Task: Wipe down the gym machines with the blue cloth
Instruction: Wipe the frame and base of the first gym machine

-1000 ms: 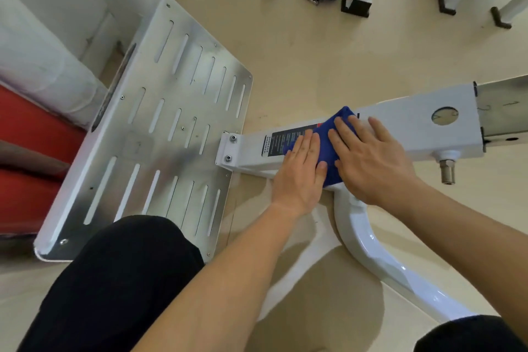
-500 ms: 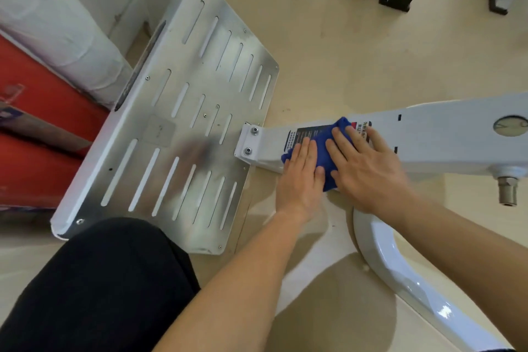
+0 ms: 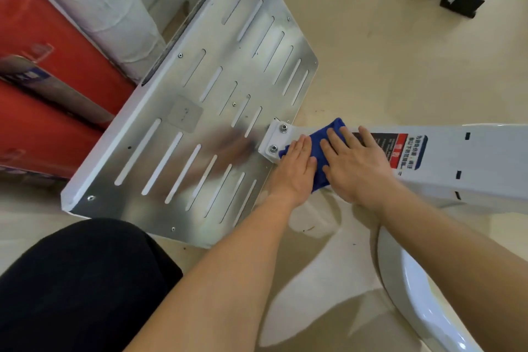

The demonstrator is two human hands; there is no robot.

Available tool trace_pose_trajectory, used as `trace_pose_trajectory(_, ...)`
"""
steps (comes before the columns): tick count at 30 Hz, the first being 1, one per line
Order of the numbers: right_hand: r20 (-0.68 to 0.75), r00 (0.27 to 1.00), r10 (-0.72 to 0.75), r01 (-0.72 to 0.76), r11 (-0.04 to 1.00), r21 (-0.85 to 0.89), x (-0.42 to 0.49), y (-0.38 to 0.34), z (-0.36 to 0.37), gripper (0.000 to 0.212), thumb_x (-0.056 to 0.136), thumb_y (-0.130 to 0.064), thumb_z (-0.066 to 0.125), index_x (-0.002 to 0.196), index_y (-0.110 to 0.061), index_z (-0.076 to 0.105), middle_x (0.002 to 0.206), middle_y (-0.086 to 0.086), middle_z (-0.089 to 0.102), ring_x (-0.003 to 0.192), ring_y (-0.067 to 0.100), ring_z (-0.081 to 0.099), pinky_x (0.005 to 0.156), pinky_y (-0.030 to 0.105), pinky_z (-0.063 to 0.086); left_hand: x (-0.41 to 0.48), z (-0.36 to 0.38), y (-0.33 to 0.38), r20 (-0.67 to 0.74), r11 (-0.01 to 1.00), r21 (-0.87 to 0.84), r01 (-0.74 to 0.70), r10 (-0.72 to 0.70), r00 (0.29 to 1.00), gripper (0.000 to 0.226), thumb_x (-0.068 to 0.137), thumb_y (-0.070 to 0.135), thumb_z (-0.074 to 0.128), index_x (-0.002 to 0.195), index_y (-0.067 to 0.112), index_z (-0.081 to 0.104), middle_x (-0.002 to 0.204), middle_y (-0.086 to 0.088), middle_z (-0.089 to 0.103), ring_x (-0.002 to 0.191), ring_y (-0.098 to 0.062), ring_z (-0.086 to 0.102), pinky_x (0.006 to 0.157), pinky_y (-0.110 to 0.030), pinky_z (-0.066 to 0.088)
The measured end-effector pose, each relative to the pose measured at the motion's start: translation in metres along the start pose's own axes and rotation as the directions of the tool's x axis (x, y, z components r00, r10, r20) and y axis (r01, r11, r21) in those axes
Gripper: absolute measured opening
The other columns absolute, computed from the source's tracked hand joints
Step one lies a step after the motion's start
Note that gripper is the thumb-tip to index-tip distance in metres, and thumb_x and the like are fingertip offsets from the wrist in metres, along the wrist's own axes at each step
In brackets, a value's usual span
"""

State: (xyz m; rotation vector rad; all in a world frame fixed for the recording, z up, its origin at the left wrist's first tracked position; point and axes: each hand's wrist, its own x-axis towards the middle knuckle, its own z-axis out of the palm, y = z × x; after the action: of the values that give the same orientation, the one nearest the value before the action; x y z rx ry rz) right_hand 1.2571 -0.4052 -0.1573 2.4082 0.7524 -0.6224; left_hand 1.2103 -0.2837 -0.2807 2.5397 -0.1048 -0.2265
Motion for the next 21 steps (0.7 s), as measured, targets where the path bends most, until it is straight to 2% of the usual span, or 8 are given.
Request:
trace_pose_trajectory(2, -0.008, 1.000, -0.027, 0.027, 1.000, -0.005, 0.002, -0.001, 0.001, 0.064, 0.103, -0.048, 0.012, 0.159, -0.018, 0.009, 0.167, 0.006, 0.002, 0.154, 0.028, 0.002, 0.120, 0.053, -0.003, -0.005, -0.006, 0.003, 0.013, 0.986, -0.137, 0.090, -0.089, 0.996, 0.053, 0.107, 0.025, 0.020, 0.156, 0.009, 0.006, 0.164, -0.001, 0.001, 0.151, -0.013, -0.003, 0.121, -0.028, -0.006)
trace_pose_trajectory(5, -0.022, 0.998, -0.064, 0.064, 0.998, -0.019, 0.030, -0.004, -0.002, 0.063, 0.103, -0.047, 0.012, 0.159, -0.019, 0.013, 0.167, 0.005, 0.007, 0.153, 0.027, 0.007, 0.120, 0.054, 0.000, 0.013, -0.015, -0.009, 0.021, 0.973, -0.143, 0.183, -0.182, 0.983, 0.052, 0.106, 0.027, 0.026, 0.154, 0.009, 0.022, 0.163, -0.005, 0.018, 0.150, -0.019, 0.013, 0.122, -0.041, 0.014)
trace_pose_trajectory(9, 0.004, 0.994, -0.109, 0.109, 0.994, -0.013, 0.076, -0.005, -0.005, 0.061, 0.103, -0.047, 0.016, 0.157, -0.021, 0.020, 0.165, 0.001, 0.015, 0.151, 0.025, 0.016, 0.120, 0.055, 0.004, 0.028, -0.005, -0.029, 0.126, 0.983, 0.164, 0.087, -0.108, 0.986, 0.050, 0.105, 0.018, 0.026, 0.153, 0.005, 0.022, 0.165, -0.008, 0.003, 0.152, -0.022, 0.001, 0.121, -0.047, 0.013)
trace_pose_trajectory(10, 0.009, 0.993, -0.121, 0.121, 0.993, -0.010, 0.080, -0.004, -0.005, 0.060, 0.103, -0.047, 0.017, 0.157, -0.022, 0.020, 0.166, 0.000, 0.015, 0.151, 0.025, 0.017, 0.120, 0.056, 0.004, 0.025, -0.002, -0.030, 0.119, 0.983, 0.166, 0.078, -0.099, 0.988, 0.050, 0.105, 0.017, 0.025, 0.153, 0.005, 0.022, 0.165, -0.009, 0.003, 0.152, -0.023, 0.001, 0.121, -0.048, 0.012)
trace_pose_trajectory(12, 0.029, 0.989, -0.147, 0.148, 0.989, -0.017, 0.069, -0.002, -0.005, 0.061, 0.102, -0.048, 0.018, 0.158, -0.023, 0.018, 0.167, 0.000, 0.010, 0.152, 0.025, 0.013, 0.120, 0.055, 0.004, 0.012, -0.003, -0.026, 0.107, 0.994, 0.028, 0.106, -0.108, 0.988, 0.050, 0.106, 0.018, 0.022, 0.153, 0.003, 0.020, 0.164, -0.009, 0.008, 0.152, -0.022, 0.002, 0.122, -0.046, 0.011)
trace_pose_trajectory(13, 0.031, 0.987, -0.160, 0.161, 0.987, -0.024, 0.059, -0.002, -0.002, 0.061, 0.102, -0.049, 0.018, 0.158, -0.023, 0.017, 0.167, 0.000, 0.009, 0.152, 0.025, 0.011, 0.120, 0.054, 0.004, 0.004, -0.003, -0.022, 0.101, 0.988, -0.056, 0.143, -0.137, 0.985, 0.051, 0.106, 0.021, 0.022, 0.154, 0.004, 0.018, 0.164, -0.008, 0.010, 0.152, -0.021, 0.004, 0.122, -0.045, 0.011)
trace_pose_trajectory(15, 0.013, 0.983, -0.184, 0.184, 0.982, -0.040, 0.039, -0.001, 0.004, 0.062, 0.102, -0.049, 0.018, 0.158, -0.022, 0.017, 0.167, 0.001, 0.008, 0.153, 0.025, 0.009, 0.120, 0.053, 0.004, -0.008, -0.004, -0.014, 0.095, 0.973, -0.081, 0.216, -0.208, 0.974, 0.054, 0.106, 0.026, 0.021, 0.156, 0.009, 0.012, 0.164, -0.005, 0.013, 0.151, -0.020, 0.008, 0.122, -0.041, 0.013)
trace_pose_trajectory(21, 0.051, 0.983, -0.176, 0.179, 0.982, -0.062, 0.064, 0.002, -0.006, 0.060, 0.103, -0.045, 0.021, 0.158, -0.021, 0.018, 0.167, 0.000, 0.008, 0.153, 0.023, 0.009, 0.119, 0.057, 0.003, 0.023, -0.023, -0.029, 0.059, 0.951, 0.303, 0.060, -0.082, 0.995, 0.051, 0.105, 0.028, 0.020, 0.151, 0.006, 0.021, 0.157, -0.006, 0.030, 0.146, -0.022, 0.023, 0.116, -0.038, 0.021)
